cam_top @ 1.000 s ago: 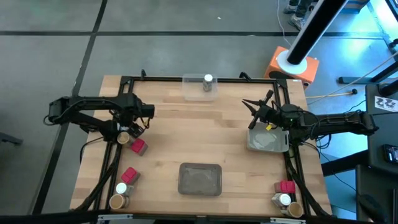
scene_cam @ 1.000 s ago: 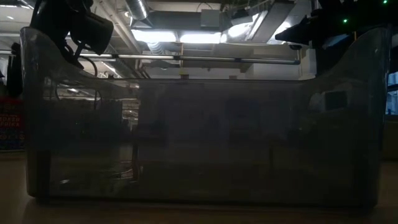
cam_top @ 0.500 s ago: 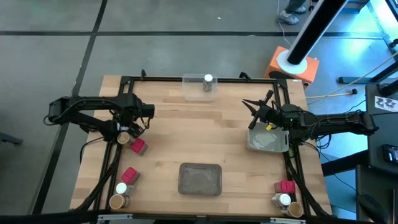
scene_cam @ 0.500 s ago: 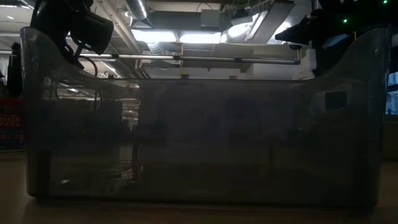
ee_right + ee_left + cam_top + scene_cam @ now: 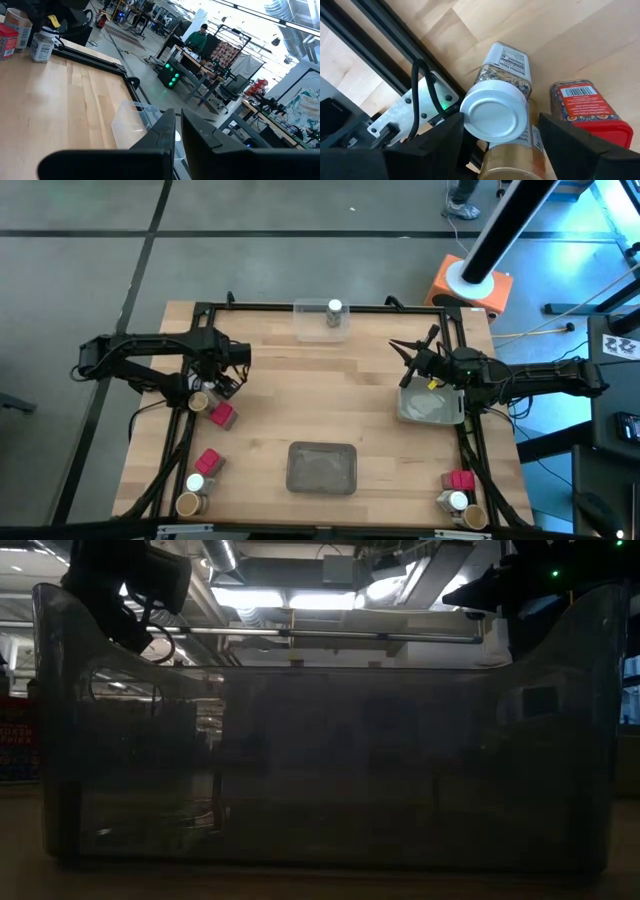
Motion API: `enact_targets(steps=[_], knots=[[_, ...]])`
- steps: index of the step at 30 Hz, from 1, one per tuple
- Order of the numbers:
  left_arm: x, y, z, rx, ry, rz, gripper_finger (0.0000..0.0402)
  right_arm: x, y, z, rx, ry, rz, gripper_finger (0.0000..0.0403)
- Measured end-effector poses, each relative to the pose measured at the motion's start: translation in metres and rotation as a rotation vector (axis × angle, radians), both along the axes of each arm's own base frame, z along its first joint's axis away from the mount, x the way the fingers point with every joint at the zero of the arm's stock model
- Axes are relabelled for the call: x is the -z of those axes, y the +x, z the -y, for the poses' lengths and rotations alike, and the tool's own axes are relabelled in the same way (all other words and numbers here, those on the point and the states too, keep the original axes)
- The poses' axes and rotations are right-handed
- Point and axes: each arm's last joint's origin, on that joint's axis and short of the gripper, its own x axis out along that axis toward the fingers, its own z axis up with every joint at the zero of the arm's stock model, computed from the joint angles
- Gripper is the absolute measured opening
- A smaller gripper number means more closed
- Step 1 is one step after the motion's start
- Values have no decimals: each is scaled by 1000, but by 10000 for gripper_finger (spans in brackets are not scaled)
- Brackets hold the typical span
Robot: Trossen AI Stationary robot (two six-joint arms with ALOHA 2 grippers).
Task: Sort spices by type
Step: Put the white seasoning bottle into the transparent bin
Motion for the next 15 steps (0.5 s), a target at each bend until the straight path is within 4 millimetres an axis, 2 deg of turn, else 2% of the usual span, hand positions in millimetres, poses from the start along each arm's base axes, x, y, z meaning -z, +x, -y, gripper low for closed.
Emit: enact_targets(steps=[6, 15], knots=[[-4, -6, 1, 28, -5, -12, 249, 0, 0, 0, 0, 0, 0, 33], [-13, -15, 3, 32, 21, 75, 249, 0, 0, 0, -1, 0, 0, 33]])
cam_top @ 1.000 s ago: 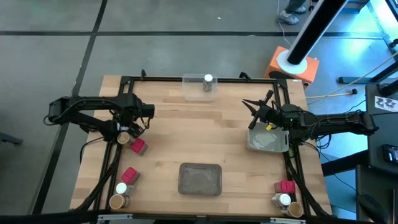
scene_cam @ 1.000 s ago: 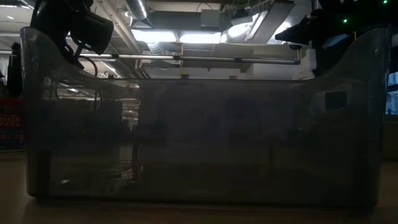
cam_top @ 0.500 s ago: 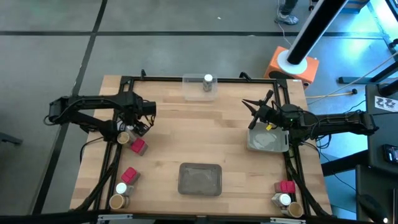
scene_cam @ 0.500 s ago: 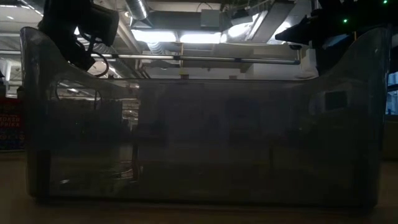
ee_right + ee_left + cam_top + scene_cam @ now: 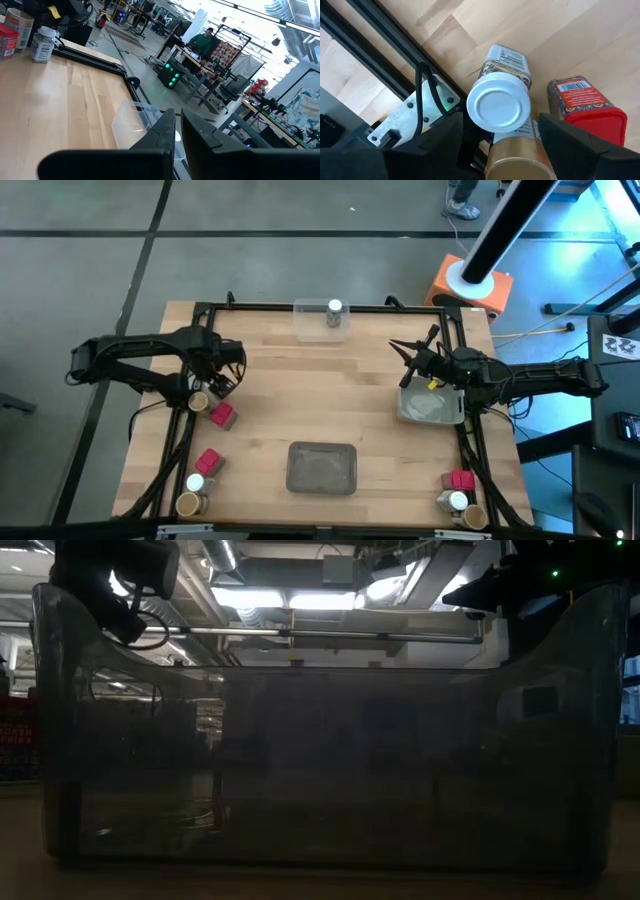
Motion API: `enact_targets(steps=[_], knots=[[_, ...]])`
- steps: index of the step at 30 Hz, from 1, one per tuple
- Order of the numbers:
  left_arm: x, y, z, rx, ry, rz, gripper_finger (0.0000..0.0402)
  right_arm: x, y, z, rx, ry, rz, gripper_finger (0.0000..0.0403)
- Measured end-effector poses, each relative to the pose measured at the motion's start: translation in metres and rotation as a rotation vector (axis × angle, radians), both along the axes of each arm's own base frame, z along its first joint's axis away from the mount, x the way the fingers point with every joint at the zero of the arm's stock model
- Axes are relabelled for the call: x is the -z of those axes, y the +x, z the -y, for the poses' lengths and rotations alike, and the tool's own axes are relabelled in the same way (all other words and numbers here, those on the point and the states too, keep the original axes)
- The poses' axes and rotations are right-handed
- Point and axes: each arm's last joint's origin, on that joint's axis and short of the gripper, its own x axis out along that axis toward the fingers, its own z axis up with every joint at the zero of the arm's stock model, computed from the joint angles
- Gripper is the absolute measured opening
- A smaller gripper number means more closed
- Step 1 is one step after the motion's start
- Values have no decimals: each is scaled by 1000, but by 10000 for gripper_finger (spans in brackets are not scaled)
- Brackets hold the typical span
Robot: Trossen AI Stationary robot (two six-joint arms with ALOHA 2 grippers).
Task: Sort spices by type
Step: Put the white seasoning bottle into the transparent bin
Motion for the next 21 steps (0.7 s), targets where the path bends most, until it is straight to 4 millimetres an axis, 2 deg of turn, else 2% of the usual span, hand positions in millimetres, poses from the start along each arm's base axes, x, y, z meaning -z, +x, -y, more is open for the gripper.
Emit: enact_targets(steps=[8, 21], knots=[[7, 6, -4, 18, 25, 64, 249, 1, 1, 0, -7, 8, -2, 33], [8, 2, -12, 41, 13, 40, 249, 6, 8, 0, -7, 5, -34, 33]])
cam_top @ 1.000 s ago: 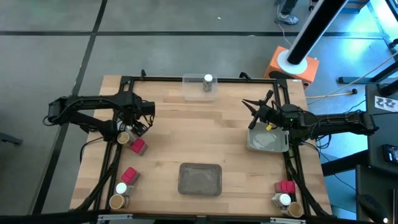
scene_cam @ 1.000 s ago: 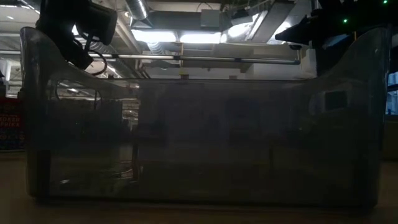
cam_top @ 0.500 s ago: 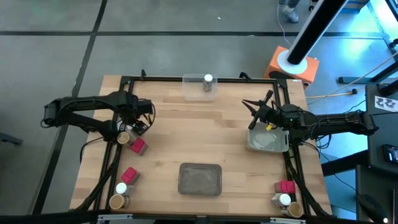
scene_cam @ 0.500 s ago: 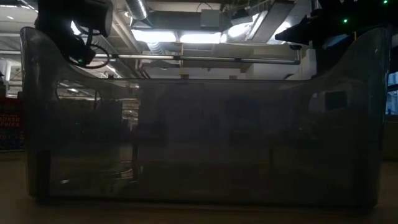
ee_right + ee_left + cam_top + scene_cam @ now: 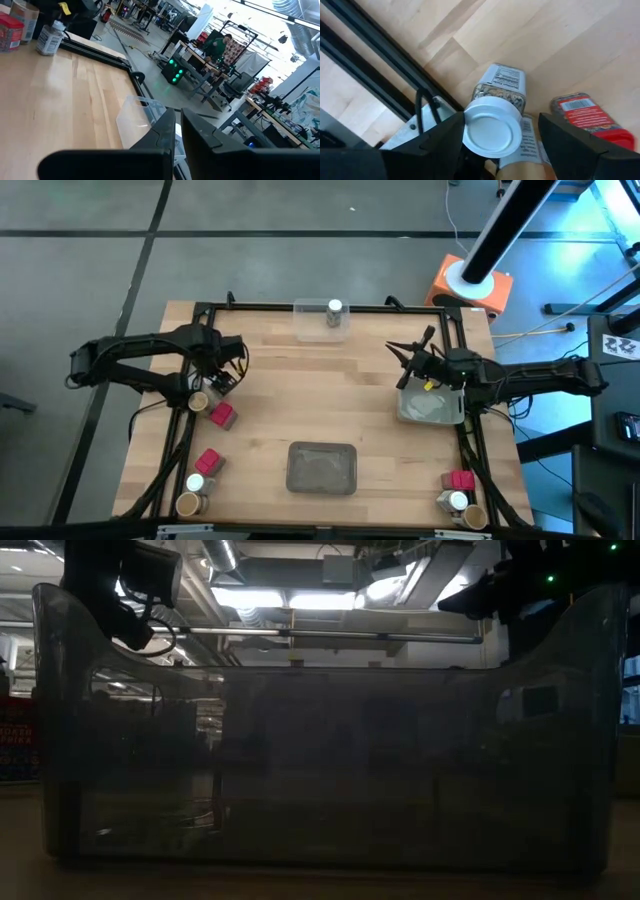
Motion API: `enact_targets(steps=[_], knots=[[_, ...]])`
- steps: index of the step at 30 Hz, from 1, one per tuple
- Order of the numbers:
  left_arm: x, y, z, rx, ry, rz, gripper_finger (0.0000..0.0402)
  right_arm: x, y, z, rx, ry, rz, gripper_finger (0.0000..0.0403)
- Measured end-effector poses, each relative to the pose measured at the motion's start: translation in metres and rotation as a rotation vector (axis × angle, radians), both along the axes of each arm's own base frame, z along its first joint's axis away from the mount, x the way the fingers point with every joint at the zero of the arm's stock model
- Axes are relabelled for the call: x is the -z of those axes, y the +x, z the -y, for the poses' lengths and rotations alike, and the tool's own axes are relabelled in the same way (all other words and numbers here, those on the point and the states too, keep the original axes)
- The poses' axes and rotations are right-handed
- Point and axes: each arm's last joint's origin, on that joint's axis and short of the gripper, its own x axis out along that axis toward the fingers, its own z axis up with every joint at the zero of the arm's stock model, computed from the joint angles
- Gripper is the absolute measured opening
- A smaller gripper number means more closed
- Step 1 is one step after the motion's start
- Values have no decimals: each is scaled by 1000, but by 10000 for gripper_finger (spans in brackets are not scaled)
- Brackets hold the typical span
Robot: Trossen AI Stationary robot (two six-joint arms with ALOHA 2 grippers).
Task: Sort spices by type
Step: Put the white seasoning bottle into the transparent bin
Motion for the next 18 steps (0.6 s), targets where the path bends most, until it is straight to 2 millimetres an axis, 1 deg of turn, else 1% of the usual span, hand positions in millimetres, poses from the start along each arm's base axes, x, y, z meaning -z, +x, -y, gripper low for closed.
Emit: enact_targets(steps=[4, 8, 13, 18], knots=[[-10, 4, -2, -8, 1, 43, 249, 1, 4, 0, 0, -3, 4, 33], [-19, 4, -2, -5, 9, 50, 249, 2, 5, 0, 0, -7, 1, 33], [-19, 7, -3, -6, 23, 76, 249, 2, 5, 0, 8, -26, -9, 33], [-19, 13, -5, 7, 43, 138, 249, 2, 5, 0, 9, -26, -9, 33]])
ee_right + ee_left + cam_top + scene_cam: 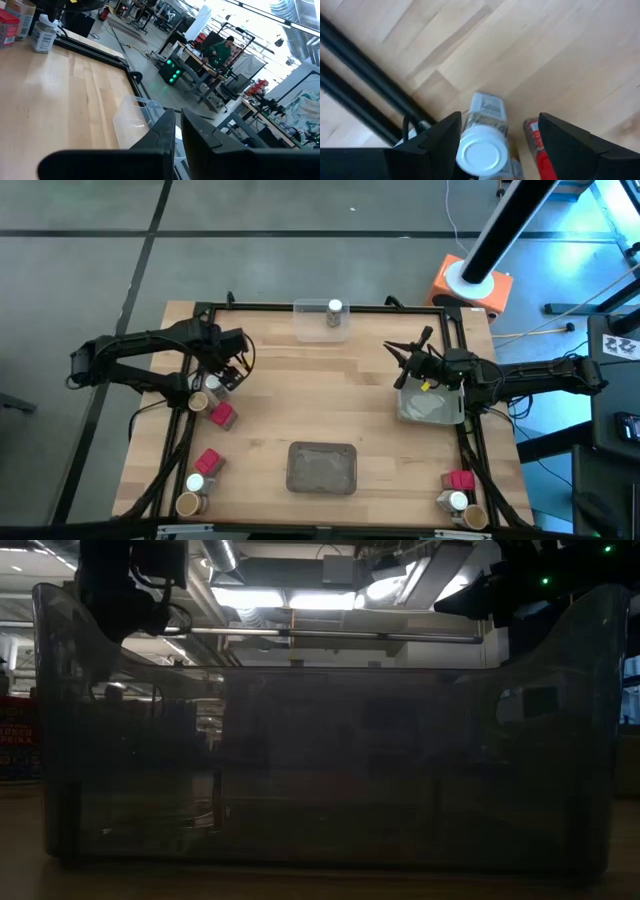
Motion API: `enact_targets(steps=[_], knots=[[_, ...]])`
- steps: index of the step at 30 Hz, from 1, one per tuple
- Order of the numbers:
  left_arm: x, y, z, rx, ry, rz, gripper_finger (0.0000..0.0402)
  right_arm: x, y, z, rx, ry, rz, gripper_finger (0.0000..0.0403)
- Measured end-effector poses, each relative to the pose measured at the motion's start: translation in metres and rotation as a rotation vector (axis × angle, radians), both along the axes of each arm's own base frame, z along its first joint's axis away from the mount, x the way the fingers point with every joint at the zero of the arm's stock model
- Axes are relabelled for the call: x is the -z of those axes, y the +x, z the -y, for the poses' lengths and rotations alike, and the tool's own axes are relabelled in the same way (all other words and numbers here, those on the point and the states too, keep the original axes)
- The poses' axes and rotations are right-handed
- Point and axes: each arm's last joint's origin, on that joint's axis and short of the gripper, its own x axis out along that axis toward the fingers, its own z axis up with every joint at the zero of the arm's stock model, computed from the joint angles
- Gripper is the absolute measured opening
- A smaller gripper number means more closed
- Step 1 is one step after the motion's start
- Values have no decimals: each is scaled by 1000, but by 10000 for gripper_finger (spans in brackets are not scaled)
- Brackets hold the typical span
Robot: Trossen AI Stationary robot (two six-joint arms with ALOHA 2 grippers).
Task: Sort spices by type
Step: Put the white seasoning bottle into the transparent bin
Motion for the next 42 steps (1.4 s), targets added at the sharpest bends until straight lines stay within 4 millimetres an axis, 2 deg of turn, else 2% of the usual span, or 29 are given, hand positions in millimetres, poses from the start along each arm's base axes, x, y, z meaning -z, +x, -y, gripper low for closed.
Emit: enact_targets(steps=[4, 10, 14, 21, 34, 42], knots=[[1, 0, 0, -8, -6, -13, 259, 0, 0, 0, 1, 0, -1, 33], [1, -1, 2, 3, -16, -30, 324, 0, 0, 0, 1, -1, -1, 33], [1, -4, 3, 68, -27, -69, 348, 0, 0, 0, 1, -1, -1, 33], [3, -8, 5, 32, -35, -112, 349, 0, 0, 0, 2, -1, 0, 33], [35, -15, 13, 81, -81, -188, 347, 0, 0, 0, 2, -1, -3, 33], [37, -17, 13, 88, -67, -224, 347, 0, 0, 0, 1, -1, -2, 33]])
